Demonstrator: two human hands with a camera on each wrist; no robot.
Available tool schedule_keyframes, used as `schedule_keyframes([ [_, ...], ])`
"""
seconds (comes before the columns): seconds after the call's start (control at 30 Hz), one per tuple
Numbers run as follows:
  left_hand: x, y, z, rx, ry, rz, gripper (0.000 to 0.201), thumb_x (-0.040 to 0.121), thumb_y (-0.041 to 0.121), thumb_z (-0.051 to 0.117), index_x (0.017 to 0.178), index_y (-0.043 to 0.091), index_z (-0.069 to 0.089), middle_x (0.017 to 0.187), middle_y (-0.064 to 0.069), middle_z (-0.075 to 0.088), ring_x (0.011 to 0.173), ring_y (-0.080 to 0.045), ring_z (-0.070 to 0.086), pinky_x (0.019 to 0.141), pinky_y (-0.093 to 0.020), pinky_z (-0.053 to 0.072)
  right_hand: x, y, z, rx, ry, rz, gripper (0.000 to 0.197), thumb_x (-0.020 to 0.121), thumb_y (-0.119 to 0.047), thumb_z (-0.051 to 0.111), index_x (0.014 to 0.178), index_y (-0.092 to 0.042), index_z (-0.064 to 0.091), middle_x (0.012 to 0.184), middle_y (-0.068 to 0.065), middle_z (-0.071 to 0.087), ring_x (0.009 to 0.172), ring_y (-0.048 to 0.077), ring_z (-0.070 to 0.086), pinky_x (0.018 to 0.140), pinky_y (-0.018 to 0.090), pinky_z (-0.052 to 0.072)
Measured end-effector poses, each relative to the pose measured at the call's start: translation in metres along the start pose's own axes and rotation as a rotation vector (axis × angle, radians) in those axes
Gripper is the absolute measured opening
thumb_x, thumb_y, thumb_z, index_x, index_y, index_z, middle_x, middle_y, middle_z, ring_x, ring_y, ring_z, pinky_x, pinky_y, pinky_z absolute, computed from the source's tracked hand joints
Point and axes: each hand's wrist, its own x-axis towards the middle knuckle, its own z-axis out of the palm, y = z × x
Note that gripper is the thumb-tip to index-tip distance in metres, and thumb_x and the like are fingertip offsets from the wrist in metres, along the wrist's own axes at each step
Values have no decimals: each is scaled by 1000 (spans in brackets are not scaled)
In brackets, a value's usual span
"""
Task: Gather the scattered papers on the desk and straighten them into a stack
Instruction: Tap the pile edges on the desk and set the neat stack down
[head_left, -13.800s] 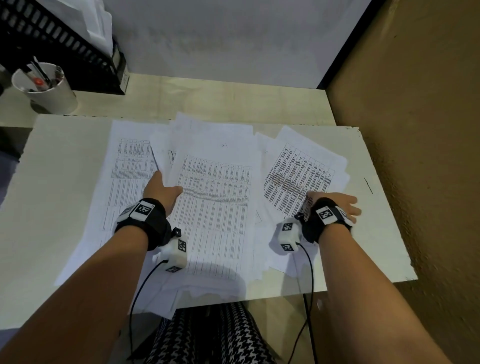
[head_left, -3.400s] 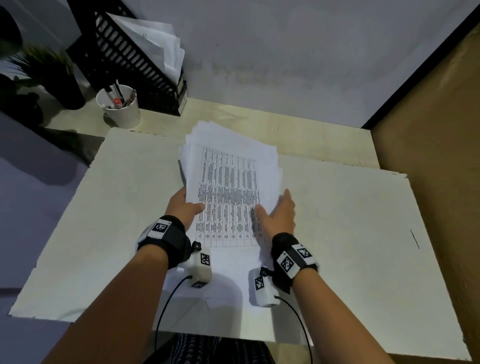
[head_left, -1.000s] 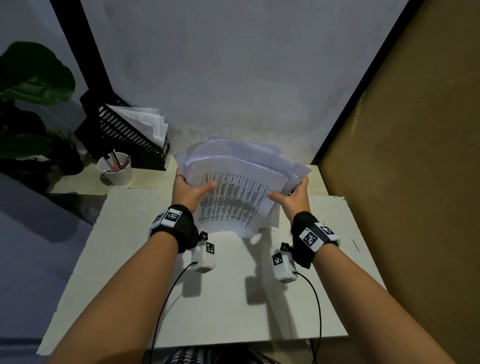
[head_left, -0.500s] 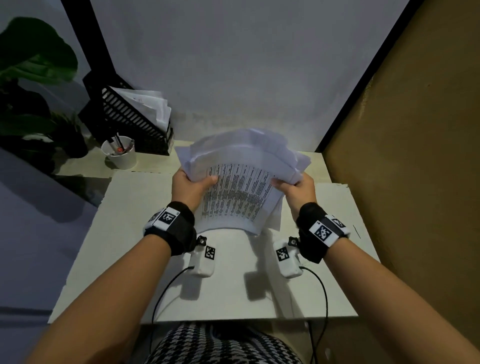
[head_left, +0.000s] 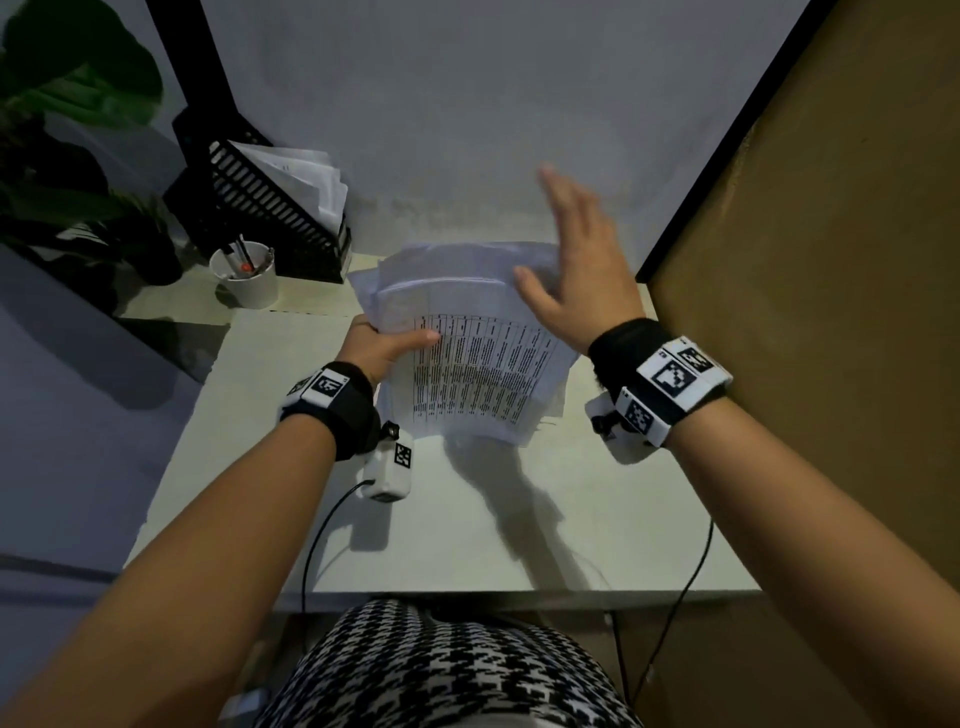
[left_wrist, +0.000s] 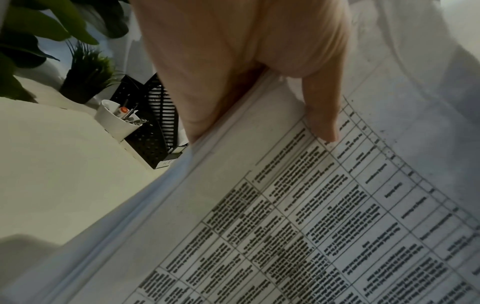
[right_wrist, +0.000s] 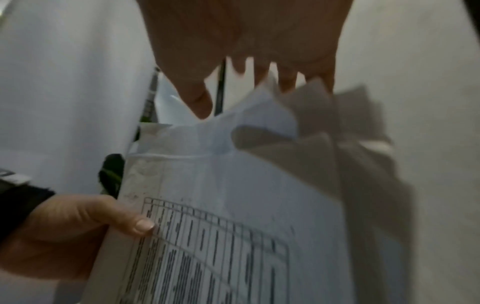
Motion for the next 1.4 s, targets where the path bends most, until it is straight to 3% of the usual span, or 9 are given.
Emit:
schedule_keyframes([
  [0.1, -2, 0, 0, -8, 7, -18, 32, 67, 3, 81, 93, 19, 71, 107, -15, 72, 102, -30, 69, 96, -50, 51, 3, -15, 4, -402, -226, -76, 61, 94, -51, 32, 149, -29, 16, 151, -1, 34, 138, 30, 31, 102, 58, 31],
  [0.27, -3, 3, 1, 23, -26, -33, 29, 70, 2, 78, 95, 16, 69, 104, -13, 71, 104, -33, 66, 97, -52, 50, -1, -13, 16, -747, -373, 71, 81, 86, -67, 29, 144, -11, 27, 138, 9, 49, 135, 33, 35, 107, 66, 12],
  [0.47, -8, 6, 1, 32, -72, -33, 43, 58, 9, 81, 99, 15, 68, 104, -16, 69, 99, -31, 65, 94, -48, 52, 11, -31, 35, -475, -419, -171, 83, 80, -45, 62, 146, -18, 20, 145, 5, 40, 133, 26, 39, 111, 58, 18],
  [0.7, -6, 4, -1, 70, -2, -2, 41, 54, 11, 79, 91, 21, 66, 91, -9, 67, 90, -25, 62, 87, -43, 52, 20, -52, 54, -444, -452, -227, 71, 79, -27, 66, 140, -23, 29, 126, 7, 51, 108, 31, 55, 90, 48, 41],
  [0.8, -5, 0, -2, 101, 5, -9, 41, 55, 12, 80, 91, 24, 65, 94, -7, 67, 93, -24, 62, 84, -39, 53, 30, -52, 50, -426, -495, -222, 55, 83, -13, 60, 133, -21, 40, 98, 5, 59, 86, 29, 59, 70, 37, 44],
  [1.03, 5, -14, -21, 513, -37, -152, 43, 77, 11, 77, 115, -4, 64, 102, -14, 65, 98, -27, 60, 92, -36, 47, 56, -10, 17, -70, -392, 108, 22, 81, -8, 66, 102, -13, 70, 94, 6, 69, 91, 22, 64, 86, 37, 52],
  [1.2, 20, -13, -61, 376, 140, -320, 63, 72, 28, 81, 125, 4, 55, 119, -13, 62, 107, -29, 61, 88, -36, 50, 37, 69, 7, 559, -167, 553, 29, 72, 14, 67, 92, -6, 67, 90, -12, 66, 61, -16, 59, 69, 9, 51],
  [1.33, 15, -13, -57, 63, 49, -368, 40, 81, 21, 72, 117, 9, 60, 104, -7, 66, 91, -20, 63, 66, -24, 57, 0, 100, 11, 769, -52, 775, 28, 71, 13, 68, 89, -8, 69, 91, 5, 68, 94, 21, 64, 95, 39, 52],
  [1.4, 13, -18, -48, 98, -17, -364, 54, 70, 24, 81, 118, 7, 63, 103, -6, 71, 97, -23, 66, 75, -28, 59, -15, 104, 13, 822, -27, 873, 24, 75, 13, 64, 91, -5, 68, 93, 7, 66, 96, 24, 60, 95, 43, 49],
])
